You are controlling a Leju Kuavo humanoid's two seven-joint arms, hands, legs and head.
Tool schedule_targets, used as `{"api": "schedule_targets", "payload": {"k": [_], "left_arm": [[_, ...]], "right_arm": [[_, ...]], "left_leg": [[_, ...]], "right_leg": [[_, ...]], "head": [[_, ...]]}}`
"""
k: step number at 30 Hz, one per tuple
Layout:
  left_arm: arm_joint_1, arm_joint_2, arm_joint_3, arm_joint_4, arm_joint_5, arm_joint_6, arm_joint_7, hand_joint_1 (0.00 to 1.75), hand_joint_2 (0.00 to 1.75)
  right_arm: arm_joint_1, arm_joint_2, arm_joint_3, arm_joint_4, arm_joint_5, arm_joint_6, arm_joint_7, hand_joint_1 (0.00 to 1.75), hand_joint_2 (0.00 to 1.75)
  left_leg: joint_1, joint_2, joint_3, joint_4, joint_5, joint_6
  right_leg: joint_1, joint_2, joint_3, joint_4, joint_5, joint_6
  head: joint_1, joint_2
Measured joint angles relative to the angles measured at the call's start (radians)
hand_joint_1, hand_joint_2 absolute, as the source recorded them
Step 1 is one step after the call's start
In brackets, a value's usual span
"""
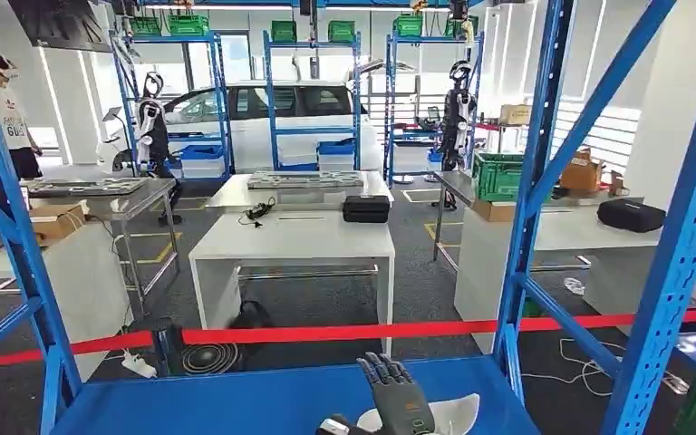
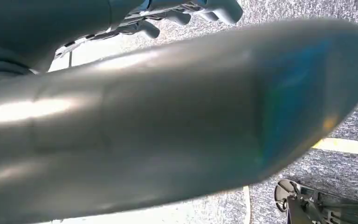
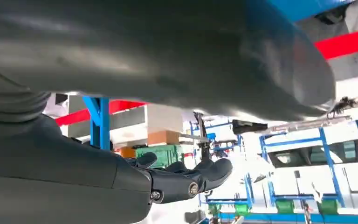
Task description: Take the parts from the cabinet and place them on the table.
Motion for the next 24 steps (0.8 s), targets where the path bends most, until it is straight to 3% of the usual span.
{"api": "schedule_targets", "payload": {"k": [6, 21, 22, 24], "left_arm": [[0.000, 0.000, 0.000, 0.000, -0.003, 0.000, 0.000, 0.00, 0.00], [0.001, 0.000, 0.000, 0.000, -0.006, 0.000, 0.006, 0.00, 0.00], [0.001, 0.000, 0.000, 0.000, -0.006, 0.000, 0.006, 0.00, 0.00], [0.001, 0.000, 0.000, 0.000, -0.006, 0.000, 0.008, 0.00, 0.00]], "right_arm": [[0.009, 0.000, 0.000, 0.040, -0.011, 0.037, 0.006, 0.00, 1.75], [0.036, -0.003, 0.000, 0.168, -0.014, 0.040, 0.022, 0.00, 1.75], [0.036, -0.003, 0.000, 0.171, -0.014, 0.040, 0.022, 0.00, 0.00], [0.036, -0.003, 0.000, 0.177, -0.013, 0.039, 0.022, 0.00, 0.00]], "left_leg": [[-0.002, 0.000, 0.000, 0.001, 0.000, 0.000], [-0.002, 0.000, 0.001, 0.002, 0.000, 0.001], [-0.002, 0.000, 0.002, 0.002, 0.000, 0.001], [-0.002, 0.000, 0.002, 0.002, 0.000, 0.001]], "right_leg": [[0.000, 0.000, 0.002, -0.002, 0.001, 0.001], [-0.001, 0.000, 0.004, -0.003, 0.002, 0.002], [-0.001, 0.000, 0.004, -0.003, 0.002, 0.002], [-0.001, 0.000, 0.004, -0.003, 0.003, 0.002]], "head": [[0.000, 0.000], [0.000, 0.000], [0.000, 0.000], [0.000, 0.000]]}}
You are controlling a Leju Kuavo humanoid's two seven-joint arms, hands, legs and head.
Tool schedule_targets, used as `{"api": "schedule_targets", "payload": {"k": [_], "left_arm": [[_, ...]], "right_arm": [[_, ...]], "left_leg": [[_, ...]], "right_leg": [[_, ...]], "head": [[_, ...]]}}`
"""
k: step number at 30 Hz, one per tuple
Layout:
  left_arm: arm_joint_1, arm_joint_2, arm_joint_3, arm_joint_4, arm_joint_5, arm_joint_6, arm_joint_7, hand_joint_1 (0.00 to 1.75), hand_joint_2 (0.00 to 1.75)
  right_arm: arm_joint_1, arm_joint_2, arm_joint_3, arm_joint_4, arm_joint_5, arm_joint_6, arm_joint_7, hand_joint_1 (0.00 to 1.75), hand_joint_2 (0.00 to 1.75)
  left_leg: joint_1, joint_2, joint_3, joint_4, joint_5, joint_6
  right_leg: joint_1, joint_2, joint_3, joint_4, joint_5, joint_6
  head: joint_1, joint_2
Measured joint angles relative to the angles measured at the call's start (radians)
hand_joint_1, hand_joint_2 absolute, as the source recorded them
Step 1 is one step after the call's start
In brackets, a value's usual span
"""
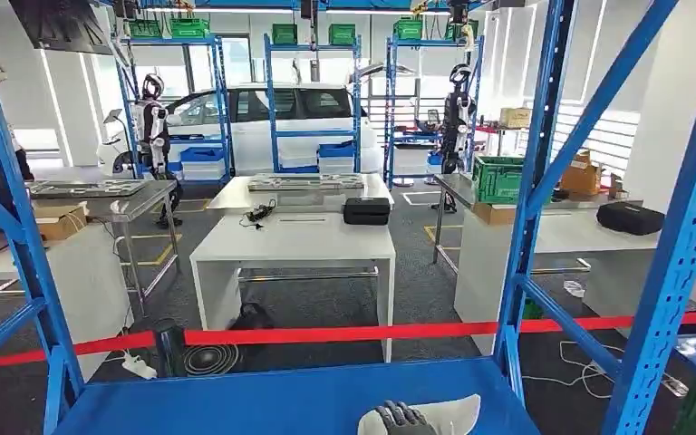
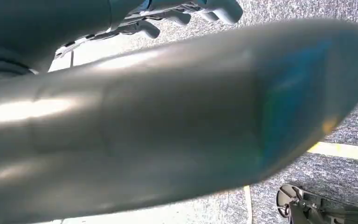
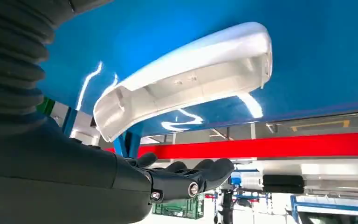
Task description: Take the parts from the cabinet and place them on the table.
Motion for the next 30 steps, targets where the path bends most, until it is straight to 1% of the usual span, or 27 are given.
{"api": "schedule_targets", "payload": {"k": [11, 12, 16, 18, 19, 20, 21, 22, 23, 24, 25, 26, 27, 28, 29, 30], "left_arm": [[0.000, -0.003, 0.001, 0.000, 0.003, 0.000, 0.003, 0.00, 0.00], [0.000, -0.003, 0.001, 0.000, 0.003, 0.000, 0.002, 0.00, 0.00], [-0.001, -0.003, 0.001, 0.000, 0.003, 0.000, 0.002, 0.00, 0.00], [-0.001, -0.003, 0.001, 0.000, 0.002, 0.000, 0.002, 0.00, 0.00], [-0.002, -0.005, 0.001, 0.000, 0.002, 0.000, 0.002, 0.00, 0.00], [-0.001, -0.007, 0.001, 0.000, 0.002, 0.000, 0.002, 0.00, 0.00], [-0.002, -0.007, 0.001, 0.000, 0.001, 0.000, 0.001, 0.00, 0.00], [-0.002, -0.007, 0.001, 0.000, 0.000, 0.000, 0.000, 0.00, 0.00], [-0.002, -0.007, 0.001, 0.000, -0.002, 0.000, -0.001, 0.00, 0.00], [-0.003, -0.006, 0.001, 0.000, -0.003, 0.000, -0.001, 0.00, 0.00], [-0.002, -0.007, 0.001, 0.000, -0.005, -0.001, -0.002, 0.00, 0.00], [-0.002, -0.007, 0.001, 0.000, -0.006, -0.003, -0.002, 0.00, 0.00], [-0.002, -0.010, 0.001, 0.000, -0.006, -0.003, -0.002, 0.00, 0.00], [-0.003, -0.010, 0.001, 0.000, -0.006, -0.004, -0.002, 0.00, 0.00], [-0.003, -0.010, 0.001, 0.000, -0.006, -0.004, -0.002, 0.00, 0.00], [-0.004, -0.009, 0.001, 0.000, -0.006, -0.005, -0.002, 0.00, 0.00]], "right_arm": [[-0.001, 0.002, 0.000, 0.013, 0.012, -0.005, -0.012, 0.00, 0.00], [-0.001, 0.003, 0.000, 0.014, 0.012, -0.005, -0.014, 0.00, 0.00], [-0.002, 0.005, 0.000, 0.018, 0.012, -0.005, -0.013, 0.00, 0.00], [-0.002, 0.005, 0.000, 0.018, 0.012, -0.006, -0.013, 0.00, 0.00], [-0.003, 0.005, 0.000, 0.018, 0.012, -0.006, -0.013, 0.00, 0.00], [-0.004, 0.005, 0.000, 0.019, 0.012, -0.007, -0.013, 0.00, 0.00], [-0.007, 0.005, 0.000, 0.019, 0.012, -0.008, -0.015, 0.00, 0.00], [-0.007, 0.005, 0.000, 0.019, 0.011, -0.014, -0.018, 0.00, 0.00], [-0.003, 0.005, 0.000, 0.019, 0.010, -0.026, -0.026, 0.00, 0.00], [0.004, 0.005, 0.000, 0.019, 0.005, -0.037, -0.033, 0.00, 0.00], [0.008, 0.005, -0.001, 0.019, 0.003, -0.045, -0.037, 0.00, 0.00], [0.011, 0.005, -0.001, 0.019, 0.002, -0.048, -0.040, 0.00, 0.00], [0.011, 0.005, -0.001, 0.018, 0.003, -0.049, -0.040, 0.00, 0.00], [0.010, 0.005, -0.002, 0.017, 0.003, -0.050, -0.040, 0.00, 0.00], [0.009, 0.005, -0.003, 0.017, 0.003, -0.050, -0.040, 0.00, 0.00], [0.008, 0.005, -0.003, 0.017, 0.004, -0.050, -0.039, 0.00, 0.00]], "left_leg": [[0.000, 0.000, 0.001, 0.001, 0.000, 0.000], [-0.002, -0.001, 0.000, 0.006, -0.002, 0.005], [-0.004, -0.001, -0.002, 0.010, -0.005, 0.012], [-0.006, 0.000, -0.002, 0.009, -0.003, 0.018], [0.004, 0.001, 0.006, -0.007, 0.004, 0.026], [0.007, 0.006, 0.012, -0.015, 0.009, 0.027], [0.008, 0.006, 0.013, -0.017, 0.010, 0.032], [0.008, 0.007, 0.013, -0.017, 0.010, 0.032], [0.008, 0.009, 0.013, -0.016, 0.009, 0.033], [0.008, 0.009, 0.013, -0.014, 0.008, 0.034], [0.009, 0.008, 0.013, -0.012, 0.006, 0.032], [0.011, 0.007, 0.014, -0.009, 0.003, 0.029], [0.014, 0.005, 0.015, -0.004, -0.002, 0.024], [0.018, 0.004, 0.017, 0.003, -0.008, 0.018], [0.019, 0.004, 0.017, 0.010, -0.015, 0.012], [0.012, 0.004, 0.011, 0.015, -0.020, 0.003]], "right_leg": [[0.000, 0.000, 0.002, 0.000, 0.001, 0.001], [-0.005, -0.001, 0.003, -0.002, 0.003, 0.005], [-0.007, -0.001, 0.004, -0.002, 0.004, 0.009], [-0.008, -0.001, 0.006, -0.009, 0.007, 0.016], [-0.003, -0.001, 0.008, -0.009, 0.005, 0.021], [-0.007, -0.001, 0.001, 0.006, -0.002, 0.023], [-0.005, -0.002, -0.021, 0.050, -0.030, 0.025], [-0.007, -0.002, -0.057, 0.124, -0.067, 0.029], [-0.010, -0.002, -0.103, 0.216, -0.103, 0.033], [-0.012, -0.002, -0.144, 0.292, -0.125, 0.035], [-0.014, -0.002, -0.159, 0.314, -0.121, 0.037], [-0.017, -0.003, -0.151, 0.288, -0.094, 0.038], [-0.018, -0.003, -0.114, 0.208, -0.042, 0.039], [-0.020, -0.004, -0.065, 0.106, 0.007, 0.039], [-0.021, -0.009, -0.029, 0.026, 0.028, 0.039], [-0.014, -0.008, -0.018, 0.019, 0.004, 0.031]], "head": [[0.000, 0.000], [0.000, 0.000], [0.000, 0.000], [0.000, 0.000], [0.000, 0.000], [0.001, 0.000], [0.003, 0.000], [0.003, 0.000], [0.004, 0.000], [0.004, 0.000], [0.005, 0.000], [0.005, 0.000], [0.006, 0.000], [0.006, 0.000], [0.006, 0.000], [0.006, 0.000]]}}
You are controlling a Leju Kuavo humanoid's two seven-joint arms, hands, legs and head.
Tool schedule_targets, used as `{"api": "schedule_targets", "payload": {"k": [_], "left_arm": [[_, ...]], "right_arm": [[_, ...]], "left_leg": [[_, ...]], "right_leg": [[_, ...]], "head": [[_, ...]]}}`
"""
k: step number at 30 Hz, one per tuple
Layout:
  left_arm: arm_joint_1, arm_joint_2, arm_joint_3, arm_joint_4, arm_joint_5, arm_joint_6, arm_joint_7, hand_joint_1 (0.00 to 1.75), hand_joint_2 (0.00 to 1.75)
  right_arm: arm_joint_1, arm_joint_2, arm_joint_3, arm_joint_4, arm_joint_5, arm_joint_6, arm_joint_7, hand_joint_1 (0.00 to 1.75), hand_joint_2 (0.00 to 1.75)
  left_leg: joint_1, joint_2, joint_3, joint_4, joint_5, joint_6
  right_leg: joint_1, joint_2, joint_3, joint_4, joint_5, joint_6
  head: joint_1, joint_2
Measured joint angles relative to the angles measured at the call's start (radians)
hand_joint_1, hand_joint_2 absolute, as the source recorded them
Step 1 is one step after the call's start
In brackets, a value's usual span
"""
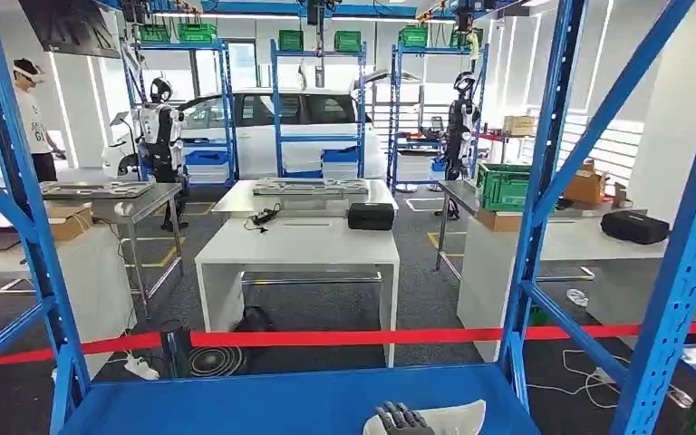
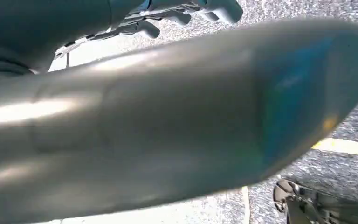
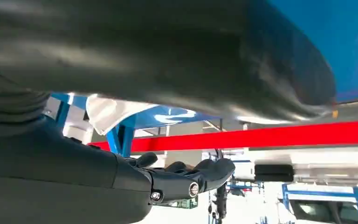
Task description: Take the parts from the cabinet and place them on the table.
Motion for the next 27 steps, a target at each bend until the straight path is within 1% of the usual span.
{"api": "schedule_targets", "payload": {"k": [1, 3, 4, 5, 6, 7, 8, 9, 10, 11, 12, 13, 14, 15, 16, 17, 18, 20, 23, 24, 26, 27], "left_arm": [[-0.001, 0.000, 0.000, 0.000, 0.000, 0.000, 0.000, 0.00, 0.00], [-0.002, -0.001, 0.000, 0.000, 0.000, 0.000, 0.000, 0.00, 0.00], [-0.003, -0.001, 0.000, 0.000, 0.000, 0.000, 0.001, 0.00, 0.00], [-0.002, 0.000, 0.000, 0.000, 0.000, 0.000, 0.001, 0.00, 0.00], [-0.004, -0.001, 0.000, 0.000, 0.000, 0.000, 0.000, 0.00, 0.00], [-0.005, -0.002, 0.000, 0.000, 0.000, 0.000, 0.000, 0.00, 0.00], [-0.005, -0.002, 0.000, 0.000, 0.000, 0.000, 0.000, 0.00, 0.00], [-0.005, -0.002, 0.000, 0.000, 0.000, 0.000, 0.001, 0.00, 0.00], [-0.003, -0.002, 0.000, 0.000, 0.000, 0.000, 0.001, 0.00, 0.00], [-0.001, -0.001, 0.000, 0.000, 0.000, 0.000, 0.002, 0.00, 0.00], [0.000, -0.001, 0.000, 0.000, 0.000, 0.000, 0.002, 0.00, 0.00], [-0.001, 0.000, 0.000, 0.000, 0.000, 0.001, 0.002, 0.00, 0.00], [-0.002, 0.000, 0.000, 0.000, 0.000, 0.001, 0.001, 0.00, 0.00], [-0.002, 0.000, 0.000, 0.000, 0.000, 0.002, 0.001, 0.00, 0.00], [-0.004, -0.001, 0.000, 0.000, 0.000, 0.002, 0.000, 0.00, 0.00], [-0.004, -0.004, 0.000, 0.001, 0.000, 0.002, 0.000, 0.00, 0.00], [-0.003, -0.005, 0.000, 0.001, 0.000, 0.002, 0.000, 0.00, 0.00], [-0.002, -0.005, 0.000, 0.001, 0.000, 0.002, 0.001, 0.00, 0.00], [-0.003, -0.005, 0.000, 0.001, 0.000, 0.002, 0.001, 0.00, 0.00], [-0.003, -0.005, 0.000, 0.002, 0.000, 0.002, 0.001, 0.00, 0.00], [-0.003, -0.005, 0.001, 0.002, -0.001, 0.002, 0.001, 0.00, 0.00], [-0.003, -0.005, 0.001, 0.002, -0.002, 0.002, 0.001, 0.00, 0.00]], "right_arm": [[0.001, 0.003, 0.000, -0.001, 0.002, 0.002, 0.000, 0.00, 0.00], [0.003, 0.002, 0.000, 0.000, 0.006, 0.005, 0.004, 0.00, 0.00], [0.002, 0.002, 0.000, -0.001, 0.007, 0.005, 0.003, 0.00, 0.00], [0.002, 0.003, 0.000, -0.003, 0.007, 0.005, 0.003, 0.00, 0.00], [-0.001, 0.003, -0.001, -0.003, 0.008, 0.005, 0.003, 0.00, 0.00], [-0.003, 0.004, -0.001, -0.003, 0.008, 0.006, 0.003, 0.00, 0.00], [-0.002, 0.005, -0.001, -0.003, 0.008, 0.008, 0.003, 0.00, 0.00], [-0.001, 0.005, -0.001, -0.003, 0.008, 0.010, 0.003, 0.00, 0.00], [0.001, 0.006, -0.001, -0.003, 0.008, 0.011, 0.003, 0.00, 0.00], [0.001, 0.006, -0.001, -0.003, 0.008, 0.011, 0.003, 0.00, 0.00], [0.001, 0.006, -0.001, -0.003, 0.008, 0.011, 0.003, 0.00, 0.00], [0.001, 0.006, -0.001, -0.003, 0.008, 0.011, 0.003, 0.00, 0.00], [0.001, 0.007, -0.001, -0.003, 0.008, 0.011, 0.002, 0.00, 0.00], [0.000, 0.008, -0.001, -0.003, 0.008, 0.011, 0.002, 0.00, 0.00], [-0.001, 0.008, -0.001, -0.003, 0.008, 0.011, 0.001, 0.00, 0.00], [-0.001, 0.008, -0.001, -0.003, 0.008, 0.011, 0.001, 0.00, 0.00], [0.000, 0.008, -0.001, -0.003, 0.008, 0.011, 0.001, 0.00, 0.00], [0.000, 0.008, -0.001, -0.003, 0.008, 0.011, 0.001, 0.00, 0.00], [0.000, 0.008, -0.001, -0.003, 0.008, 0.011, 0.000, 0.00, 0.00], [0.000, 0.008, -0.001, -0.003, 0.008, 0.010, -0.001, 0.00, 0.00], [0.000, 0.008, -0.001, -0.003, 0.008, 0.010, -0.001, 0.00, 0.00], [0.000, 0.008, -0.001, -0.003, 0.008, 0.010, 0.000, 0.00, 0.00]], "left_leg": [[0.000, 0.000, 0.000, 0.000, -0.001, -0.006], [0.002, 0.000, 0.006, -0.010, 0.001, -0.018], [0.002, 0.000, 0.012, -0.013, -0.003, -0.027], [0.005, 0.000, 0.010, -0.006, -0.009, -0.030], [0.003, 0.000, -0.006, 0.033, -0.030, -0.032], [0.003, 0.000, -0.043, 0.106, -0.064, -0.034], [0.003, 0.000, -0.089, 0.189, -0.097, -0.036], [0.003, 0.000, -0.135, 0.264, -0.117, -0.037], [0.003, 0.000, -0.163, 0.299, -0.110, -0.037], [0.003, -0.001, -0.166, 0.284, -0.082, -0.036], [0.003, 0.000, -0.148, 0.228, -0.035, -0.033], [0.003, 0.000, -0.114, 0.143, 0.019, -0.030], [0.003, 0.000, -0.079, 0.061, 0.061, -0.026], [0.000, -0.002, -0.055, 0.016, 0.053, -0.022], [-0.002, -0.003, -0.047, -0.002, 0.050, -0.018], [0.004, -0.004, -0.048, -0.005, 0.057, -0.020], [0.002, -0.005, -0.049, -0.004, 0.056, -0.020], [0.000, -0.007, -0.049, -0.004, 0.055, -0.015], [-0.002, -0.008, -0.048, -0.004, 0.053, -0.006], [-0.002, -0.008, -0.048, -0.004, 0.052, -0.005], [-0.003, -0.008, -0.048, -0.003, 0.052, -0.001], [-0.003, -0.007, -0.048, -0.003, 0.052, 0.000]], "right_leg": [[0.000, 0.005, -0.001, 0.000, 0.002, -0.013], [0.007, 0.006, -0.003, 0.002, -0.002, -0.026], [0.000, 0.007, 0.003, -0.006, 0.000, -0.036], [-0.004, 0.006, 0.011, -0.012, 0.001, -0.042], [-0.004, 0.006, 0.016, -0.013, -0.002, -0.048], [-0.004, 0.006, 0.019, -0.013, -0.004, -0.052], [-0.002, 0.006, 0.019, -0.013, -0.006, -0.056], [0.000, 0.006, 0.020, -0.012, -0.007, -0.058], [0.001, 0.007, 0.022, -0.012, -0.009, -0.058], [0.001, 0.008, 0.025, -0.012, -0.012, -0.058], [0.001, 0.010, 0.029, -0.012, -0.015, -0.056], [0.001, 0.010, 0.036, -0.011, -0.019, -0.053], [0.000, 0.010, 0.042, -0.011, -0.023, -0.049], [0.005, 0.011, 0.043, -0.010, -0.027, -0.042], [0.008, 0.012, 0.039, -0.006, -0.029, -0.036], [0.014, 0.012, 0.038, -0.005, -0.030, -0.040], [0.013, 0.013, 0.039, -0.009, -0.024, -0.055], [0.012, 0.011, 0.045, -0.017, -0.024, -0.055], [0.011, 0.008, 0.051, -0.026, -0.021, -0.048], [0.011, 0.008, 0.051, -0.028, -0.020, -0.045], [0.010, 0.008, 0.052, -0.031, -0.019, -0.036], [0.009, 0.008, 0.053, -0.032, -0.019, -0.030]], "head": [[-0.001, 0.000], [-0.004, 0.000], [-0.004, 0.000], [-0.003, 0.000], [-0.007, -0.001], [-0.009, -0.001], [-0.009, 0.000], [-0.010, 0.000], [-0.010, 0.000], [-0.010, 0.000], [-0.010, 0.000], [-0.010, 0.000], [-0.011, 0.000], [-0.011, 0.000], [-0.011, 0.000], [-0.006, 0.000], [-0.007, 0.000], [-0.005, 0.000], [-0.004, 0.000], [-0.004, 0.000], [-0.003, 0.000], [-0.003, 0.000]]}}
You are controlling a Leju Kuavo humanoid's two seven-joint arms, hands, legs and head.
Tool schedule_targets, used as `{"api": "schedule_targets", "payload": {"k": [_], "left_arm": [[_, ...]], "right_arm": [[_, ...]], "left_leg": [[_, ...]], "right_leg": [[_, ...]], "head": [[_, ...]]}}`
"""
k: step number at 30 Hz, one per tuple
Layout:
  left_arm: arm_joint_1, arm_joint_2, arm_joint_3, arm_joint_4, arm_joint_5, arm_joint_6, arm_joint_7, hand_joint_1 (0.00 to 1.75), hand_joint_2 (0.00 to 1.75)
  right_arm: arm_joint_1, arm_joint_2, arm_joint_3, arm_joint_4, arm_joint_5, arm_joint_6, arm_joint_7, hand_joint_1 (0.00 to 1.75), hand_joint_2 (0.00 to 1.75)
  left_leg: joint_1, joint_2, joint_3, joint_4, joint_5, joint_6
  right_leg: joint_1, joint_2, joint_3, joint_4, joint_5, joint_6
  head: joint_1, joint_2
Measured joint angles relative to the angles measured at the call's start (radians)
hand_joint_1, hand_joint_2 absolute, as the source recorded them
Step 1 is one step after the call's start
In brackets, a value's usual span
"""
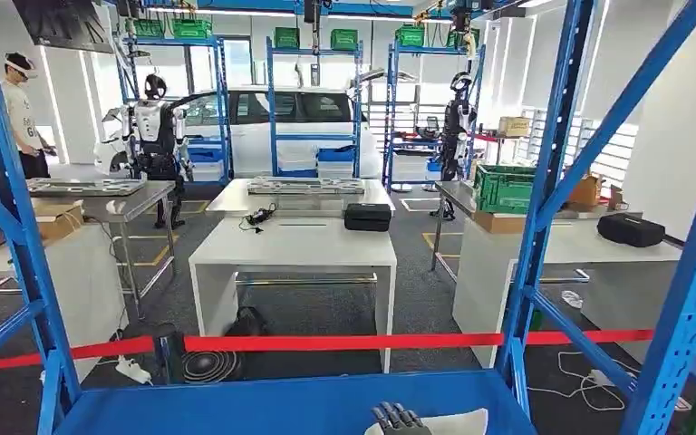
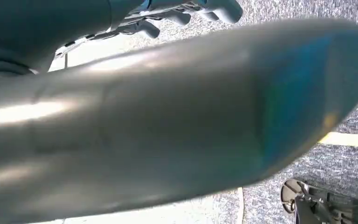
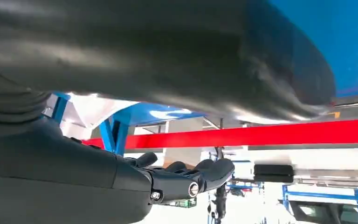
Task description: Take the parts from the cabinet and place them on the table.
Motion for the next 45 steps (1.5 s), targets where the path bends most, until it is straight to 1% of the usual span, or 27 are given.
{"api": "schedule_targets", "payload": {"k": [1, 11, 13, 15, 19, 21, 22, 23, 24, 26, 27, 28, 29, 30, 31, 32, 33, 34, 36, 37, 38, 39, 40, 42, 43, 44, 45], "left_arm": [[0.000, 0.000, 0.000, 0.000, -0.001, 0.000, 0.000, 0.00, 0.00], [-0.001, 0.000, 0.000, 0.000, -0.006, 0.000, 0.005, 0.00, 0.00], [-0.001, 0.000, 0.000, 0.000, -0.006, 0.000, 0.005, 0.00, 0.00], [-0.001, 0.000, 0.000, 0.000, -0.006, 0.000, 0.005, 0.00, 0.00], [-0.002, 0.001, 0.000, 0.000, -0.006, 0.000, 0.005, 0.00, 0.00], [-0.002, 0.002, 0.000, 0.000, -0.006, 0.000, 0.005, 0.00, 0.00], [-0.003, 0.001, 0.000, 0.000, -0.006, 0.000, 0.005, 0.00, 0.00], [-0.002, 0.001, 0.000, 0.000, -0.006, 0.000, 0.004, 0.00, 0.00], [-0.003, 0.002, 0.000, 0.000, -0.006, 0.000, 0.001, 0.00, 0.00], [-0.004, 0.002, 0.000, 0.000, -0.006, 0.000, -0.001, 0.00, 0.00], [-0.004, 0.002, 0.000, 0.000, -0.006, 0.000, -0.001, 0.00, 0.00], [-0.004, 0.002, 0.000, 0.000, -0.006, 0.000, -0.001, 0.00, 0.00], [-0.003, 0.002, 0.000, 0.000, -0.006, 0.000, -0.001, 0.00, 0.00], [-0.003, 0.001, 0.000, 0.000, -0.006, 0.000, -0.001, 0.00, 0.00], [-0.003, 0.000, 0.000, 0.000, -0.006, 0.000, -0.001, 0.00, 0.00], [-0.003, 0.000, 0.000, 0.000, -0.006, 0.000, -0.001, 0.00, 0.00], [-0.004, 0.001, 0.000, 0.000, -0.006, 0.000, -0.001, 0.00, 0.00], [-0.005, 0.001, 0.000, 0.000, -0.006, 0.000, -0.001, 0.00, 0.00], [-0.005, 0.001, 0.000, 0.000, -0.006, 0.000, -0.001, 0.00, 0.00], [-0.006, 0.000, 0.000, 0.000, -0.006, 0.000, 0.000, 0.00, 0.00], [-0.005, 0.002, 0.000, 0.000, -0.006, 0.000, 0.000, 0.00, 0.00], [-0.007, 0.001, 0.000, 0.000, -0.006, 0.000, 0.000, 0.00, 0.00], [-0.008, 0.000, 0.000, 0.000, -0.006, 0.000, 0.003, 0.00, 0.00], [-0.008, 0.001, 0.000, 0.000, -0.006, 0.000, 0.005, 0.00, 0.00], [-0.005, 0.001, 0.000, 0.000, -0.006, 0.000, 0.005, 0.00, 0.00], [-0.003, 0.001, 0.000, 0.000, -0.006, 0.000, 0.005, 0.00, 0.00], [-0.003, 0.002, 0.000, 0.000, -0.006, 0.000, 0.003, 0.00, 0.00]], "right_arm": [[0.000, 0.000, 0.000, 0.000, 0.000, 0.000, 0.000, 0.00, 0.00], [0.000, 0.000, 0.000, 0.000, 0.000, 0.001, 0.000, 0.00, 0.00], [0.000, 0.000, 0.000, 0.000, 0.000, 0.001, 0.000, 0.00, 0.00], [0.000, 0.001, 0.000, 0.000, 0.000, 0.001, 0.000, 0.00, 0.00], [0.001, 0.004, 0.000, 0.000, 0.000, 0.001, 0.000, 0.00, 0.00], [0.000, 0.006, 0.000, 0.000, 0.000, 0.001, 0.002, 0.00, 0.00], [0.001, 0.007, 0.000, 0.000, 0.001, 0.001, 0.002, 0.00, 0.00], [0.002, 0.006, 0.000, 0.000, 0.001, 0.001, 0.002, 0.00, 0.00], [-0.001, 0.006, 0.000, 0.000, 0.001, 0.002, 0.002, 0.00, 0.00], [0.003, 0.006, 0.000, 0.000, 0.001, 0.004, 0.003, 0.00, 0.00], [0.008, 0.006, 0.000, 0.002, 0.001, 0.005, 0.003, 0.00, 0.00], [0.011, 0.006, 0.000, 0.003, 0.001, 0.005, 0.003, 0.00, 0.00], [0.012, 0.006, 0.000, 0.003, 0.001, 0.006, 0.003, 0.00, 0.00], [0.011, 0.006, 0.000, 0.003, 0.001, 0.006, 0.004, 0.00, 0.00], [0.010, 0.006, 0.000, 0.003, 0.001, 0.006, 0.004, 0.00, 0.00], [0.009, 0.006, 0.000, 0.003, 0.001, 0.005, 0.004, 0.00, 0.00], [0.009, 0.006, 0.000, 0.003, 0.001, 0.006, 0.004, 0.00, 0.00], [0.010, 0.007, 0.000, 0.003, 0.001, 0.006, 0.003, 0.00, 0.00], [0.010, 0.006, 0.000, 0.003, 0.000, 0.006, 0.005, 0.00, 0.00], [0.009, 0.005, 0.000, 0.003, 0.000, 0.006, 0.004, 0.00, 0.00], [0.010, 0.008, 0.000, 0.003, 0.000, 0.005, 0.004, 0.00, 1.75], [0.008, 0.008, -0.001, 0.003, 0.000, 0.004, 0.004, 0.00, 1.75], [0.008, 0.009, -0.001, 0.003, 0.001, 0.005, 0.004, 0.00, 1.75], [0.012, 0.011, -0.001, 0.003, 0.002, 0.007, 0.005, 0.00, 1.75], [0.016, 0.011, 0.000, 0.003, 0.002, 0.009, 0.005, 0.00, 1.75], [0.018, 0.011, -0.001, 0.003, 0.002, 0.010, 0.006, 0.00, 1.75], [0.019, 0.011, -0.001, 0.003, 0.002, 0.010, 0.007, 0.00, 1.75]], "left_leg": [[-0.001, 0.000, 0.000, 0.000, 0.000, 0.000], [-0.001, 0.000, 0.001, 0.000, 0.002, 0.001], [-0.002, 0.000, 0.000, 0.001, 0.001, 0.002], [-0.003, 0.000, 0.000, 0.001, 0.000, 0.002], [-0.009, 0.000, -0.001, 0.003, -0.003, 0.010], [-0.012, 0.000, -0.001, 0.001, -0.005, 0.018], [-0.004, 0.001, 0.009, -0.012, 0.001, 0.026], [-0.001, 0.003, 0.018, -0.021, 0.003, 0.032], [0.000, 0.005, 0.021, -0.023, 0.003, 0.035], [-0.001, 0.006, 0.021, -0.022, 0.000, 0.039], [-0.001, 0.006, 0.021, -0.021, -0.002, 0.038], [-0.001, 0.005, 0.021, -0.019, -0.004, 0.036], [-0.001, 0.003, 0.022, -0.016, -0.008, 0.033], [0.000, 0.002, 0.025, -0.011, -0.012, 0.030], [0.001, 0.002, 0.027, -0.006, -0.019, 0.024], [0.002, 0.002, 0.028, 0.000, -0.026, 0.017], [-0.005, 0.002, 0.025, 0.001, -0.029, 0.009], [-0.004, 0.002, 0.026, 0.001, -0.029, 0.003], [-0.001, 0.002, 0.032, -0.008, -0.026, -0.010], [-0.001, 0.002, 0.037, -0.011, -0.030, -0.018], [0.003, 0.002, 0.031, -0.002, -0.037, -0.023], [0.000, 0.002, 0.012, 0.044, -0.059, -0.025], [0.001, 0.002, -0.025, 0.115, -0.090, -0.029], [0.001, 0.002, -0.118, 0.276, -0.147, -0.033], [0.001, 0.002, -0.148, 0.316, -0.144, -0.034], [0.001, 0.002, -0.149, 0.299, -0.115, -0.033], [0.001, 0.003, -0.125, 0.236, -0.065, -0.031]], "right_leg": [[-0.001, 0.000, 0.000, 0.000, 0.001, 0.006], [0.002, 0.000, -0.001, 0.000, 0.001, 0.007], [-0.003, 0.000, 0.000, 0.000, 0.002, 0.010], [-0.004, 0.000, 0.000, 0.000, 0.001, 0.011], [-0.009, 0.000, 0.000, -0.001, 0.001, 0.020], [-0.012, 0.000, 0.002, -0.006, 0.000, 0.026], [-0.009, -0.001, 0.006, -0.006, -0.004, 0.033], [-0.011, -0.001, -0.001, 0.014, -0.014, 0.032], [-0.008, -0.002, -0.032, 0.074, -0.048, 0.030], [-0.009, -0.002, -0.120, 0.241, -0.119, 0.032], [-0.009, -0.002, -0.158, 0.308, -0.138, 0.033], [-0.010, -0.002, -0.173, 0.324, -0.129, 0.032], [-0.011, -0.003, -0.162, 0.287, -0.094, 0.031], [-0.012, -0.004, -0.128, 0.213, -0.047, 0.029], [-0.012, -0.004, -0.078, 0.109, 0.004, 0.025], [-0.011, -0.008, -0.043, 0.025, 0.024, 0.020], [-0.003, -0.009, -0.039, 0.025, 0.009, 0.017], [-0.003, -0.005, -0.036, 0.023, 0.011, 0.010], [0.004, -0.003, -0.037, 0.024, 0.008, -0.002], [-0.003, -0.002, -0.032, 0.014, 0.010, -0.010], [-0.008, -0.003, -0.020, 0.006, 0.012, -0.016], [-0.009, -0.003, -0.014, 0.004, 0.008, -0.024], [-0.009, -0.004, -0.010, 0.004, 0.005, -0.028], [-0.007, -0.004, -0.004, 0.005, -0.002, -0.033], [-0.007, -0.003, 0.001, 0.005, -0.005, -0.032], [-0.007, -0.002, 0.006, 0.005, -0.008, -0.031], [-0.008, 0.000, 0.013, 0.006, -0.013, -0.029]], "head": [[0.000, 0.000], [0.000, 0.000], [0.000, 0.000], [0.000, 0.000], [0.000, 0.000], [0.000, 0.000], [0.000, 0.000], [0.000, 0.000], [0.002, 0.000], [0.002, 0.000], [0.002, 0.000], [0.003, 0.000], [0.003, 0.000], [0.003, 0.000], [0.003, 0.000], [0.004, 0.000], [0.003, 0.000], [0.002, 0.000], [-0.001, 0.000], [0.000, 0.000], [0.000, 0.000], [-0.004, 0.000], [-0.005, 0.000], [-0.005, 0.000], [-0.005, 0.000], [-0.006, 0.000], [-0.006, 0.000]]}}
